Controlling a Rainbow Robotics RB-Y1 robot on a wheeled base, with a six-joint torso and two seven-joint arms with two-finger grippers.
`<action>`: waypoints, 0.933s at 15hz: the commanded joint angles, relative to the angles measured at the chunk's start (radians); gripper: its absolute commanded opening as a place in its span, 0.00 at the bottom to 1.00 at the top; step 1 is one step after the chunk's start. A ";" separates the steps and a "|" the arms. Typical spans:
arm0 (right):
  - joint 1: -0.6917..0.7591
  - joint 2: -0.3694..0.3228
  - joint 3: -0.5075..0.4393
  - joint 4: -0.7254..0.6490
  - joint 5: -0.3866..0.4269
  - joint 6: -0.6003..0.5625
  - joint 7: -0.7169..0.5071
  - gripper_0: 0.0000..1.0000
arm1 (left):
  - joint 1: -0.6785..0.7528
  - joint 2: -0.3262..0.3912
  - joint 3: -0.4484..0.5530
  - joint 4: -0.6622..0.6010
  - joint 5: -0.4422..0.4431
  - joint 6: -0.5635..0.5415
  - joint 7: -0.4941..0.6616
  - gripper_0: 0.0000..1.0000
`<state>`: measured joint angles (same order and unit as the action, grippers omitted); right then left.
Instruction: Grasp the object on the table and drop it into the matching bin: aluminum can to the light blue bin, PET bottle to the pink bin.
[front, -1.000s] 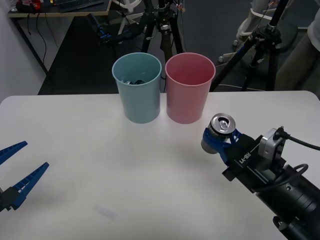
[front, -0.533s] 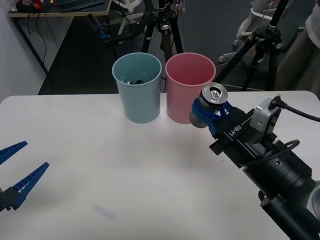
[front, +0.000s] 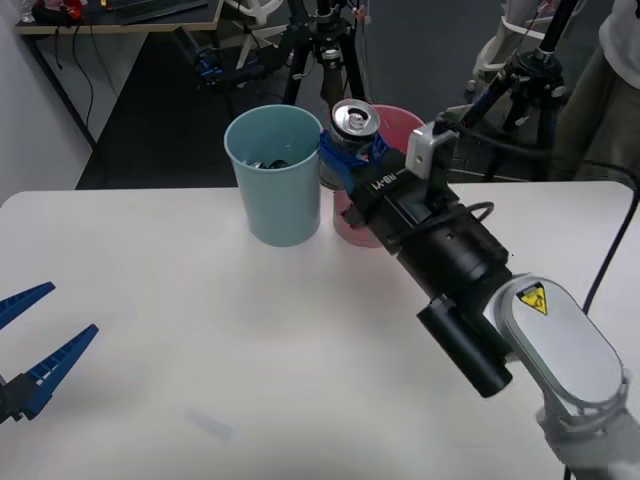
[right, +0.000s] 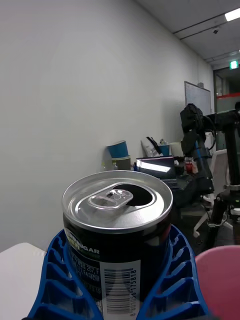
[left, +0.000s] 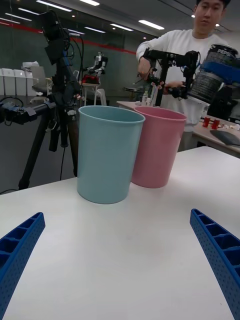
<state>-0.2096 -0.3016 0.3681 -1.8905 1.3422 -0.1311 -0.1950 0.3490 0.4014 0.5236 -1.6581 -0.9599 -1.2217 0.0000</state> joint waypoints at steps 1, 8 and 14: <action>-0.140 0.061 0.000 0.152 0.000 0.024 0.000 0.00 | 0.000 0.000 0.000 0.000 0.000 0.000 0.000 1.00; -0.444 0.159 0.000 0.538 -0.011 0.085 -0.009 0.00 | 0.000 0.000 0.000 0.000 0.000 0.000 0.000 1.00; -0.599 0.205 0.000 0.760 -0.017 0.093 -0.007 0.00 | 0.000 0.000 0.000 0.000 0.000 0.000 0.000 1.00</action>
<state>-0.7926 -0.1012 0.3694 -1.1528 1.3257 -0.0377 -0.2056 0.3491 0.4014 0.5236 -1.6581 -0.9599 -1.2217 0.0000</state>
